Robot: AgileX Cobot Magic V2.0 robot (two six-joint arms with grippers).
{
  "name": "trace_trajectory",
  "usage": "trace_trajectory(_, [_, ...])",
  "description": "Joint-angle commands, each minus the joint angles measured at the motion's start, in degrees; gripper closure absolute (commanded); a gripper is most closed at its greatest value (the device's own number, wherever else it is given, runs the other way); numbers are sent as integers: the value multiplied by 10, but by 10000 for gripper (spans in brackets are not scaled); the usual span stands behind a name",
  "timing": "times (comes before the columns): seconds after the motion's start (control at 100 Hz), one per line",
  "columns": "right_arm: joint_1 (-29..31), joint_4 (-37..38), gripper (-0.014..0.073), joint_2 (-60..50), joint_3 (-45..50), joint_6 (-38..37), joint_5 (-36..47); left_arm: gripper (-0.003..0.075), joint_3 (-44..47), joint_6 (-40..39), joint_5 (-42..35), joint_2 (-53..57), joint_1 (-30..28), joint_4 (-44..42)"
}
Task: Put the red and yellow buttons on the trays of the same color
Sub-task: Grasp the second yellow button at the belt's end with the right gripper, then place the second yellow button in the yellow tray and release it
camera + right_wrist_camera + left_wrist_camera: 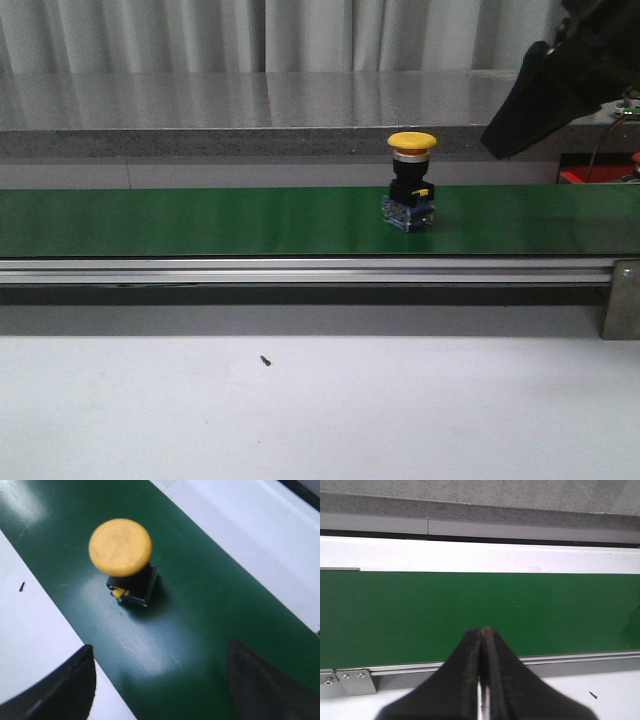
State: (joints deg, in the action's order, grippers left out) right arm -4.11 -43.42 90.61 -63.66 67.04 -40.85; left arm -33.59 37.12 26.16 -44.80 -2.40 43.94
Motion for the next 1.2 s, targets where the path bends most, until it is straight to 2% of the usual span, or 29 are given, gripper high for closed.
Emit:
trace_trajectory(0.0, [-7, -33, 53, -6, -23, 9, 17, 740, -16, -2, -29, 4, 4, 19])
trace_trajectory(0.49, [-13, -83, 57, 49, -62, 14, 24, 740, -16, -2, -29, 4, 4, 19])
trace_trajectory(0.59, [-13, -83, 149, 54, -62, 14, 35, 740, -16, -2, -29, 4, 4, 19])
trace_trajectory(0.71, [-13, -83, 353, 54, -62, 14, 35, 740, -16, -2, -29, 4, 4, 19])
trace_trajectory(0.78, [-13, -83, 426, 54, -62, 14, 35, 740, -16, -2, -29, 4, 4, 19])
trace_trajectory(0.96, [4, -75, 442, 38, -62, -6, 25, 740, -16, -2, -29, 4, 4, 19])
trace_trajectory(1.19, [90, -26, 442, -46, -61, -80, -20, 740, -16, -2, -29, 4, 4, 19])
